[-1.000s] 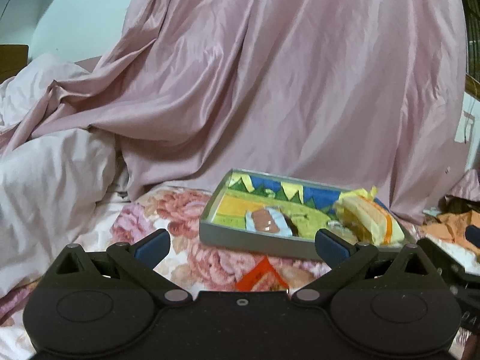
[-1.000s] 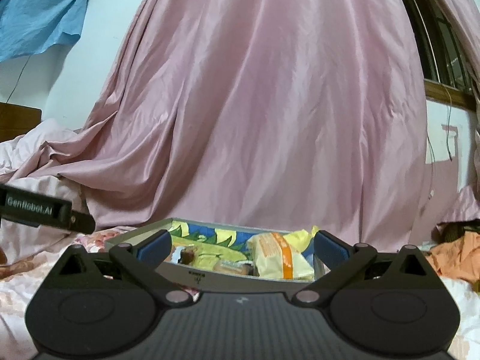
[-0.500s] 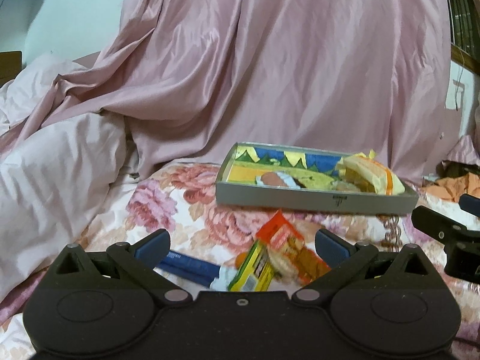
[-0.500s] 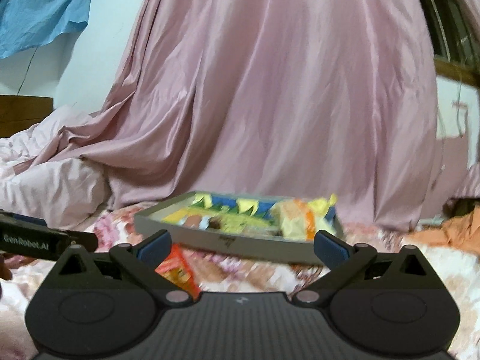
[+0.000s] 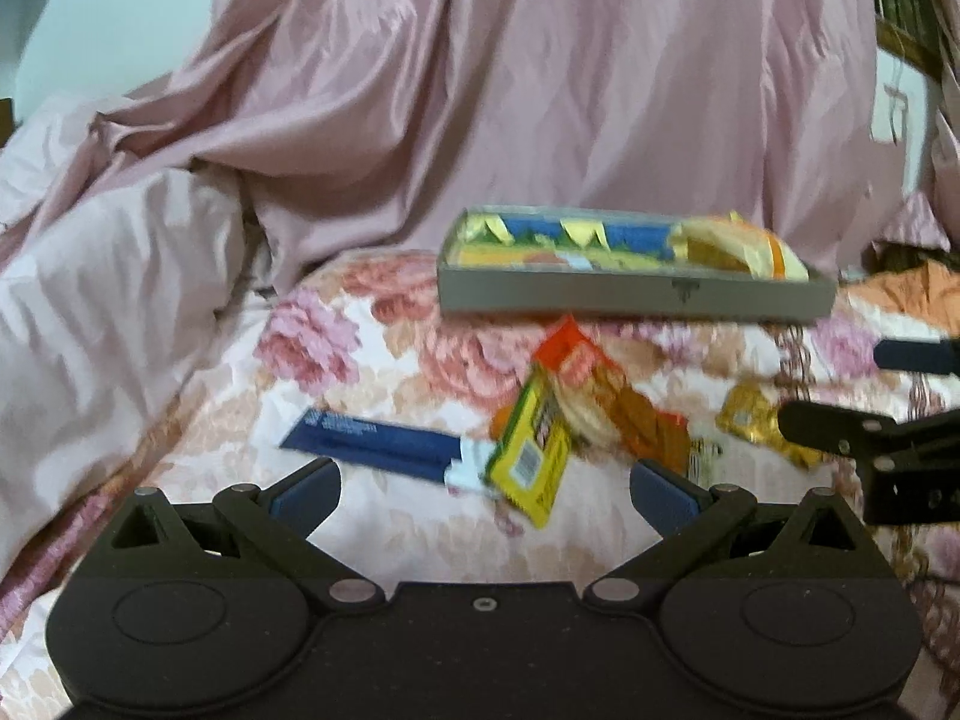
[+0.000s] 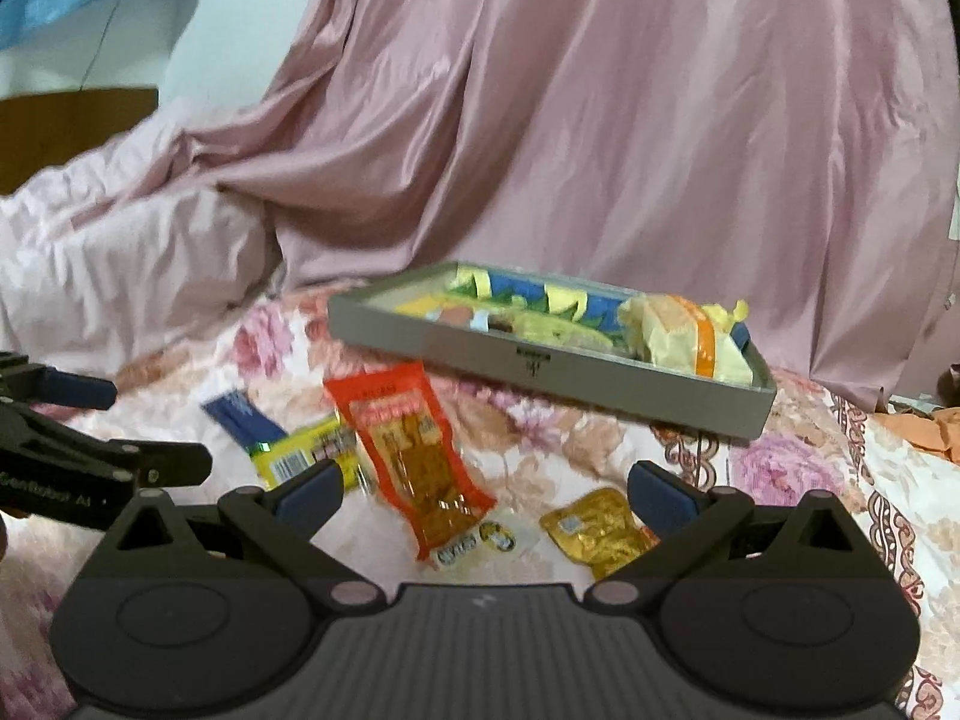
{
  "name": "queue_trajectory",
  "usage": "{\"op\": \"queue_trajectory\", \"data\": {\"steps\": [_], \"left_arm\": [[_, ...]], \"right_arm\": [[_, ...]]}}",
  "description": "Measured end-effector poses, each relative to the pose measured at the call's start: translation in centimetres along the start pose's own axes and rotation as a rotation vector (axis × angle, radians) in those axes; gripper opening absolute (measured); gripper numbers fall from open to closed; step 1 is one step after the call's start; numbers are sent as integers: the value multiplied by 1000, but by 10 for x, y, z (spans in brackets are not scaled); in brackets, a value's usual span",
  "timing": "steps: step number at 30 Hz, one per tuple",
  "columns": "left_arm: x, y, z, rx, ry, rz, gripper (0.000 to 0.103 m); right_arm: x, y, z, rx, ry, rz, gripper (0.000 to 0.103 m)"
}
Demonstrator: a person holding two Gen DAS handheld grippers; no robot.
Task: Organize snacks
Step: 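Grasp the orange-red tofu pack with the right tool while the left tool grasps the green stick snack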
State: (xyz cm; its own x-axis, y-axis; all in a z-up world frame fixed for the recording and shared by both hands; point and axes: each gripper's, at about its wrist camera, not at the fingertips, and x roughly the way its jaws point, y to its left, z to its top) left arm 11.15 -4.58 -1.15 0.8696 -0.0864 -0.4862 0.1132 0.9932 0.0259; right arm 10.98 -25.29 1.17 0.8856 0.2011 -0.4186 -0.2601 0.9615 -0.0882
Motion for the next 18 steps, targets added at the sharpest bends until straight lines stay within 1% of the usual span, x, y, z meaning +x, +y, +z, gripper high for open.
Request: {"op": "queue_trajectory", "data": {"steps": [5,8,10,12,16,18], "left_arm": [[10,-5,-15,51,53,-11,102],[18,-4,-22,55,78,-8,102],[22,-1,-24,33,94,-10,102],[28,4,-24,-11,113,-14,102],[34,14,-27,-109,112,-12,102],[37,18,-27,-126,116,-21,102]], "right_arm": [[13,1,-6,-19,85,-27,103],[21,0,-9,-14,129,-27,103],[26,0,-11,-16,163,-23,103],[33,1,-12,-28,197,-18,103],[44,6,-17,-69,259,-10,103],[47,8,-18,-90,279,0,103]]}}
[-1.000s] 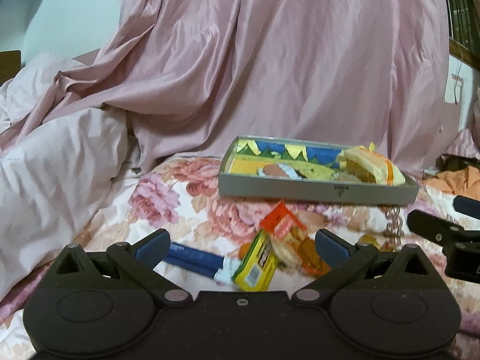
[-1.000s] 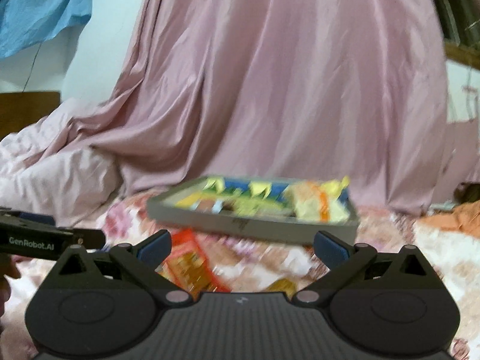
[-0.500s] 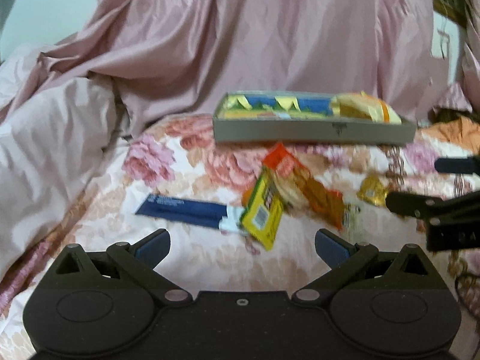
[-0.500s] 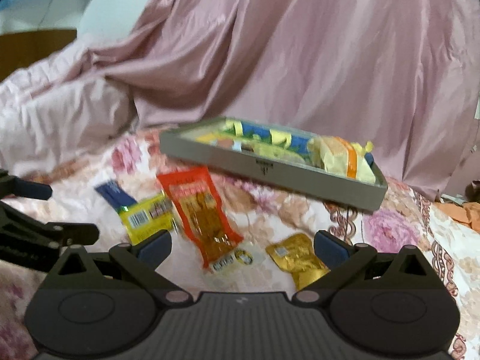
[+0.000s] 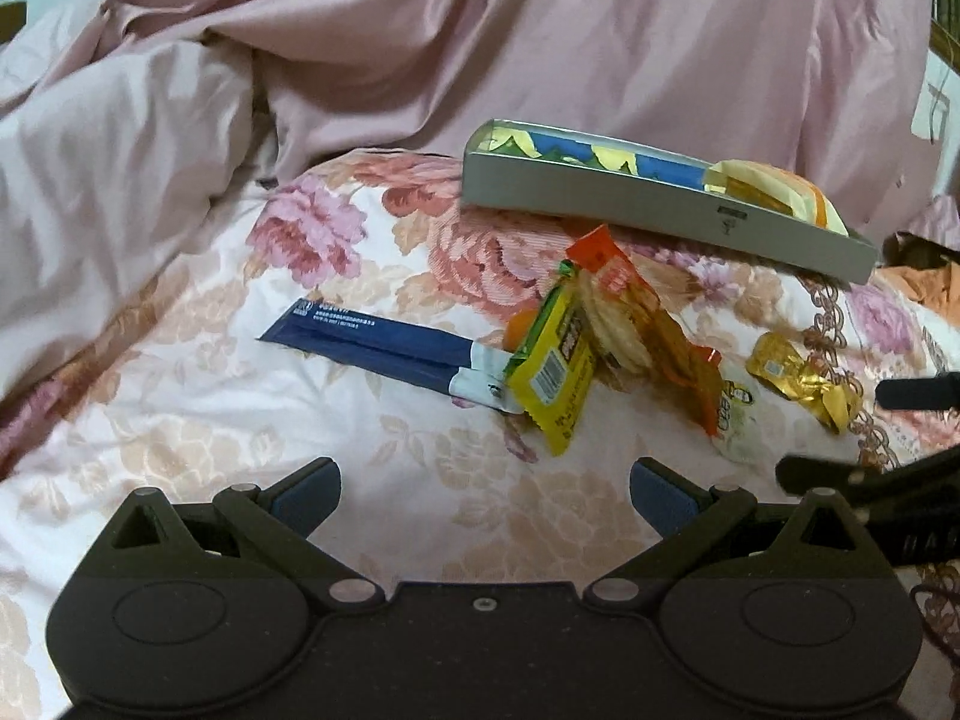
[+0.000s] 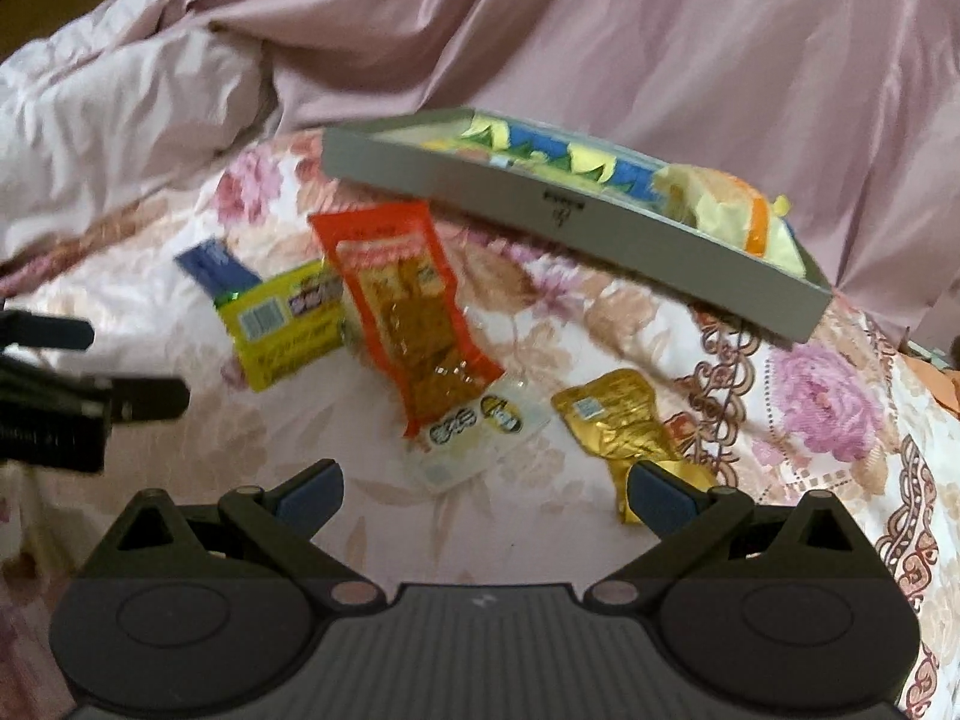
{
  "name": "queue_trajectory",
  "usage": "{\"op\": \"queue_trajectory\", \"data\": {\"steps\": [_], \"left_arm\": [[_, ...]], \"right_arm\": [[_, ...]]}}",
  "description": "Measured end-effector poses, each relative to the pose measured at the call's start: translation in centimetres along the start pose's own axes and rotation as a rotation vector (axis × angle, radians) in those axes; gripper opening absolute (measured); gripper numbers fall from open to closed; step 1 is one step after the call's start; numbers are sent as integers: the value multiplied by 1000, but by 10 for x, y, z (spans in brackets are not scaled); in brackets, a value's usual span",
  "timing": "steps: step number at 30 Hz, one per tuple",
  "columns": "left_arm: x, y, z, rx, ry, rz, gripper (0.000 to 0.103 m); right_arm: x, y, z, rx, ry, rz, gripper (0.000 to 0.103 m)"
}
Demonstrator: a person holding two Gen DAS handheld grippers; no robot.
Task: Organize snacks
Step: 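Grasp the orange-red tofu pack with the right tool while the left tool grasps the green stick snack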
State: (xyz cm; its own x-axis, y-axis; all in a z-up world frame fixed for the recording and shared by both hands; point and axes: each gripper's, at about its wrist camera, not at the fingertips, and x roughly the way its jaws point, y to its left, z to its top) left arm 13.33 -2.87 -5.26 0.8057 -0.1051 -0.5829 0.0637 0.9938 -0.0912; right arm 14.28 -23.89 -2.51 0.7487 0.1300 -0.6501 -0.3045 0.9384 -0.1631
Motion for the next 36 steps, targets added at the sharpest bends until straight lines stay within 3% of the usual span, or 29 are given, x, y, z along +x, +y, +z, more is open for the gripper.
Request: {"op": "queue_trajectory", "data": {"steps": [8,15,23,28,34,36], "left_arm": [[15,2,5,25,-7,-18,102],[36,-2,11,32,-24,-17,102],[52,-2,22,13,-74,-63,102],[55,0,28,-14,-139,-113,102],[61,3,28,-39,-132,-184,102],[63,4,27,-57,-125,-204,97]], "right_arm": [[19,8,4,-180,11,23,103],[39,10,8,-342,-101,28,103],[65,-4,23,-326,-145,225,103],[79,-13,32,-300,-139,271,102],[97,-15,37,-245,-80,312,99],[100,-14,37,-228,-51,338,96]]}}
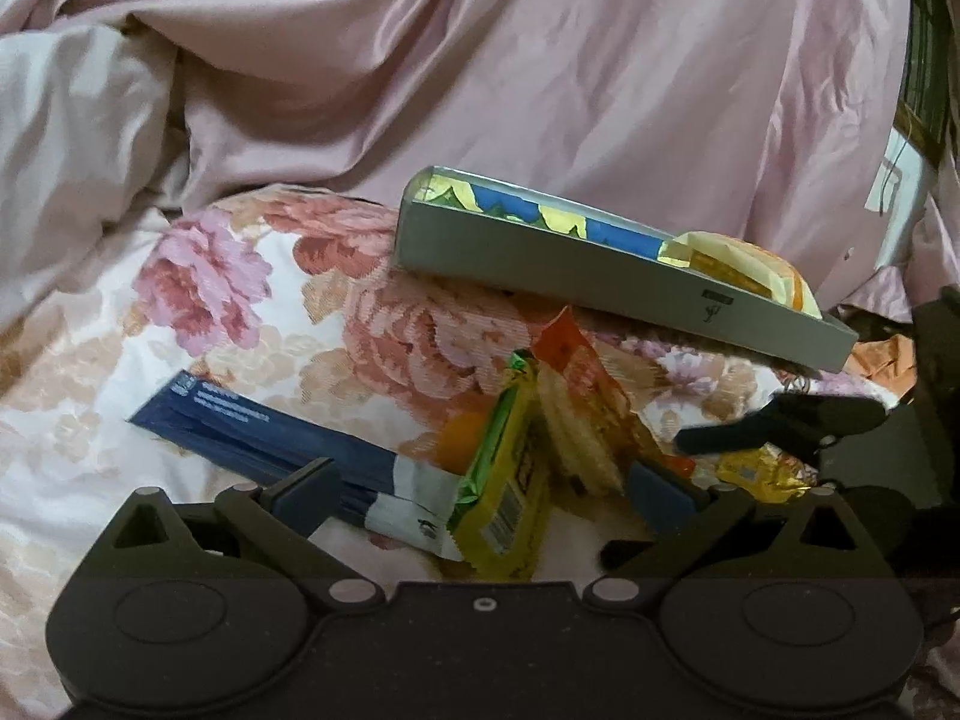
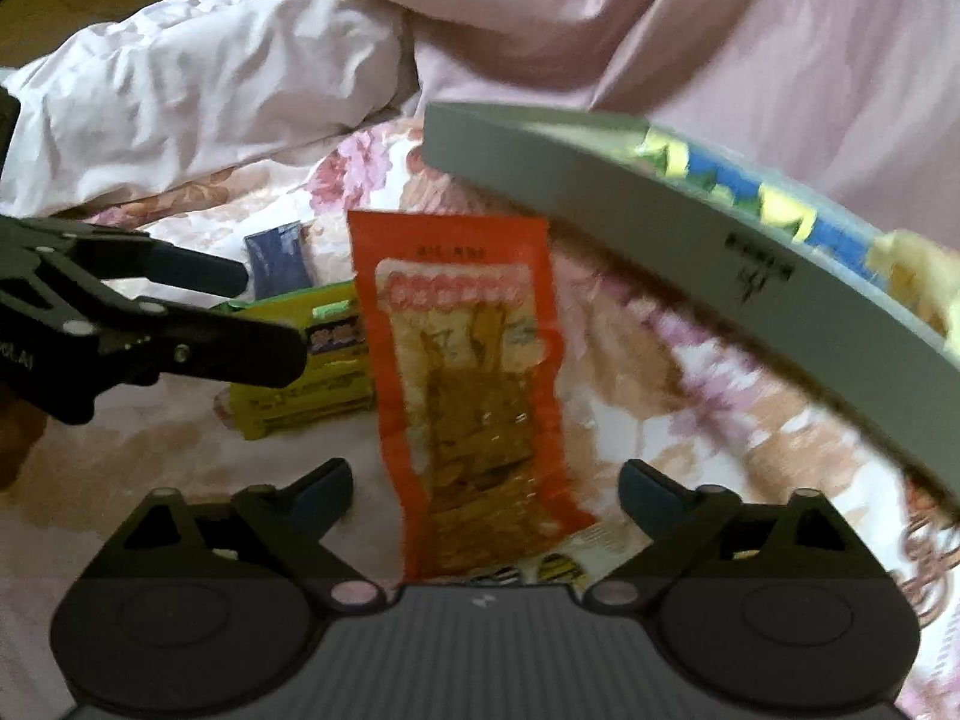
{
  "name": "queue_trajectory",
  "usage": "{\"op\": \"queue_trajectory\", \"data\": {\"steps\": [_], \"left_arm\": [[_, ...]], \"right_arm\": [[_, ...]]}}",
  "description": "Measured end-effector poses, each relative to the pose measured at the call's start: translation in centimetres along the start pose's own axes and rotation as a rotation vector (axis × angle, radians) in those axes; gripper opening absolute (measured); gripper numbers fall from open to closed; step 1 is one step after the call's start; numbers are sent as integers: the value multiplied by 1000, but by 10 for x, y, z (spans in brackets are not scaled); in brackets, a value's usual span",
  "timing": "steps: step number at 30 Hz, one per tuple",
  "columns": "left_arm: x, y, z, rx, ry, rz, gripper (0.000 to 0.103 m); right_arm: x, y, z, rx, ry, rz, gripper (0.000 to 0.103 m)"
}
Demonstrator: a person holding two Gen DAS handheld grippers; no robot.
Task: Organize snacks
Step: 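Grasp the orange-red tofu pack with the right tool while the left tool grasps the green stick snack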
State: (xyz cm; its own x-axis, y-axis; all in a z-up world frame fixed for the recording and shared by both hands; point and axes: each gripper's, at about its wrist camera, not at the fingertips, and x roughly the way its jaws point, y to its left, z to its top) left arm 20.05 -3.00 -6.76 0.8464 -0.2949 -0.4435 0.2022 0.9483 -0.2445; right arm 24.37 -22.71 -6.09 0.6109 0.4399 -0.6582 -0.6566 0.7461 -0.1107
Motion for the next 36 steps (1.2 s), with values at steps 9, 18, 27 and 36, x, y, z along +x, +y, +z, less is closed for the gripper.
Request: {"op": "queue_trajectory", "data": {"steps": [9,18,27,36], "left_arm": [[0,2,-3,-57,17,-89,76],[6,3,-6,-85,36,-122,46],[28,2,-4,-117,71,-108,48],[31,3,-6,-125,92,-83,26]], "right_arm": [[-1,5,2,26,23,-7,80],[-20,9,5,210,118,-93,58],[-16,17,3,179,99,-123,61],[-12,16,1,198,72,-115,68]]}}
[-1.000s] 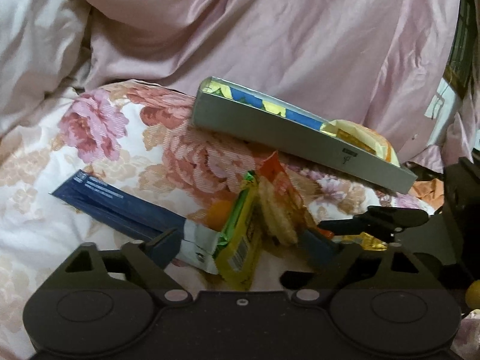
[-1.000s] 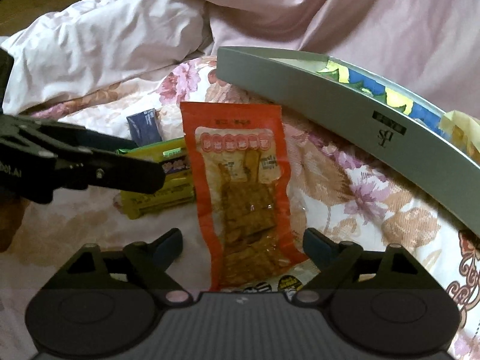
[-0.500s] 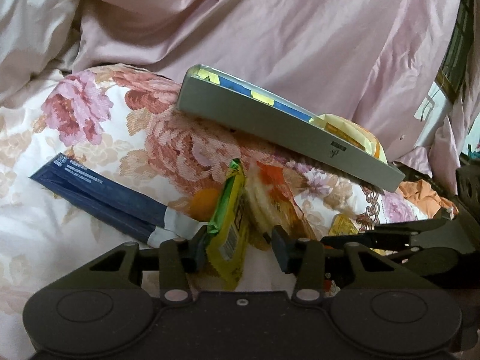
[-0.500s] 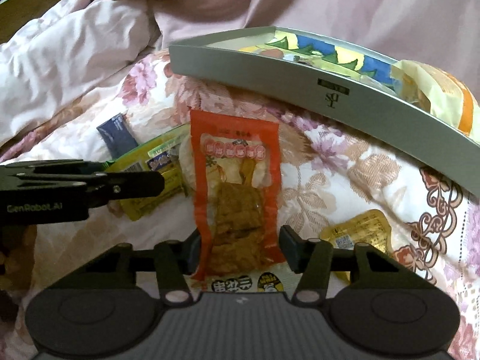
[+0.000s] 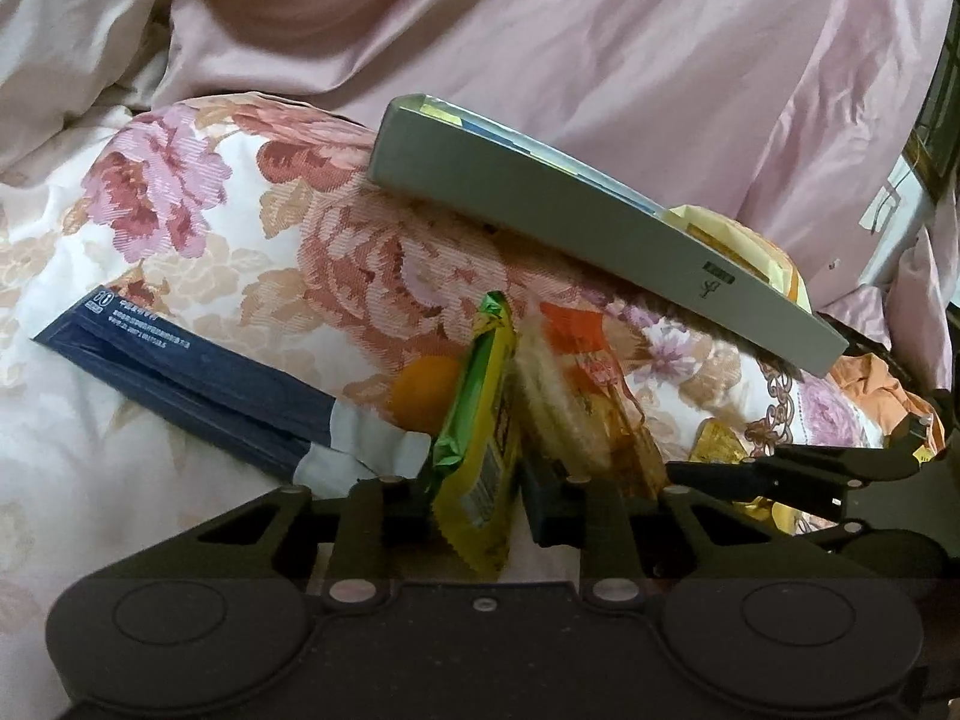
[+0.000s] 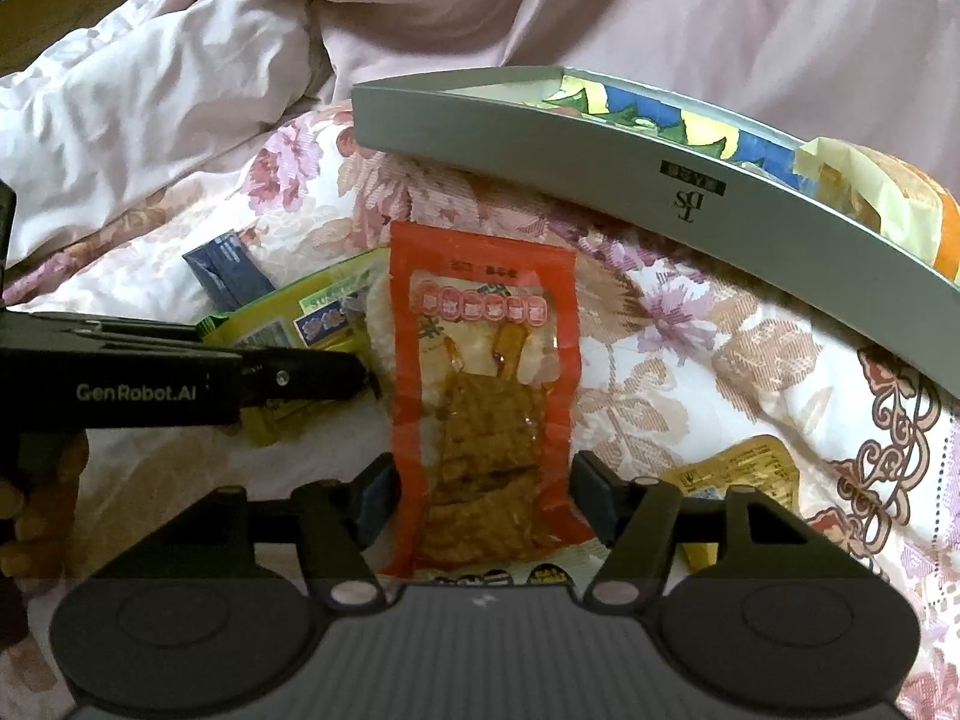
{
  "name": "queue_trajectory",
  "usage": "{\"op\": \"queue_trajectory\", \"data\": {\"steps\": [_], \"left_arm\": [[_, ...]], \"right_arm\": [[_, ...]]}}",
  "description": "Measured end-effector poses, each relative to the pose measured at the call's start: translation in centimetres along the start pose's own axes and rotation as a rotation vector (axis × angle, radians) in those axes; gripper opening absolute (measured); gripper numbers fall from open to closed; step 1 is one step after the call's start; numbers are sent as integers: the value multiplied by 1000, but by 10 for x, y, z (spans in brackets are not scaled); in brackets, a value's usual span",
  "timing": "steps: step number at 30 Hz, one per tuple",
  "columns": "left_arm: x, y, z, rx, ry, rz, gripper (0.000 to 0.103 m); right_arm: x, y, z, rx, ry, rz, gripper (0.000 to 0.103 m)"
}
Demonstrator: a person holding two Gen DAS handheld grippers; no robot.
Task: Organize snacks
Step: 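Grasp the orange-red tofu pack with the right tool while the left tool grasps the green stick snack, then lift both held snacks and carry them toward the grey tray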
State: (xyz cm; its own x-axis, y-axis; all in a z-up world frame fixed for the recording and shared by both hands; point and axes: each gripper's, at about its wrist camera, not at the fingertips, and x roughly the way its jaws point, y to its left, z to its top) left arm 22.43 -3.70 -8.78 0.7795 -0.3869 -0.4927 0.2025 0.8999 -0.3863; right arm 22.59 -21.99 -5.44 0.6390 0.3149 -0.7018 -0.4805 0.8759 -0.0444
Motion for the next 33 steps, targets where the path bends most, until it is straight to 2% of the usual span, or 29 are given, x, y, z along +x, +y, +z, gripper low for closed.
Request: {"op": "queue_trajectory", "data": {"steps": [2,8,12,17,20,28,33], "left_arm": [[-1,-1,-1,7,-3,5,25],[-3,-8,-3,32,-8,24,20],[-10,-14,-7,45,-14,40,11],[-26,-26,-18,59,-7,76,11],[-36,-32,-26,60,-8,90,11],[-60,-43,-38,68,-8,137,11],[-68,-43,-45,72,-4,134,12]], "right_arm": [[0,0,-1,13,-5,1,68],[-4,0,-4,61,5,-20,59],[-11,5,-7,91,30,-46,56],[-25,2,-17,209,57,-48,52],[-35,3,-24,233,52,-41,50],[-51,22,-30,125,24,-82,46],[-57,32,-32,64,3,-110,46]]}}
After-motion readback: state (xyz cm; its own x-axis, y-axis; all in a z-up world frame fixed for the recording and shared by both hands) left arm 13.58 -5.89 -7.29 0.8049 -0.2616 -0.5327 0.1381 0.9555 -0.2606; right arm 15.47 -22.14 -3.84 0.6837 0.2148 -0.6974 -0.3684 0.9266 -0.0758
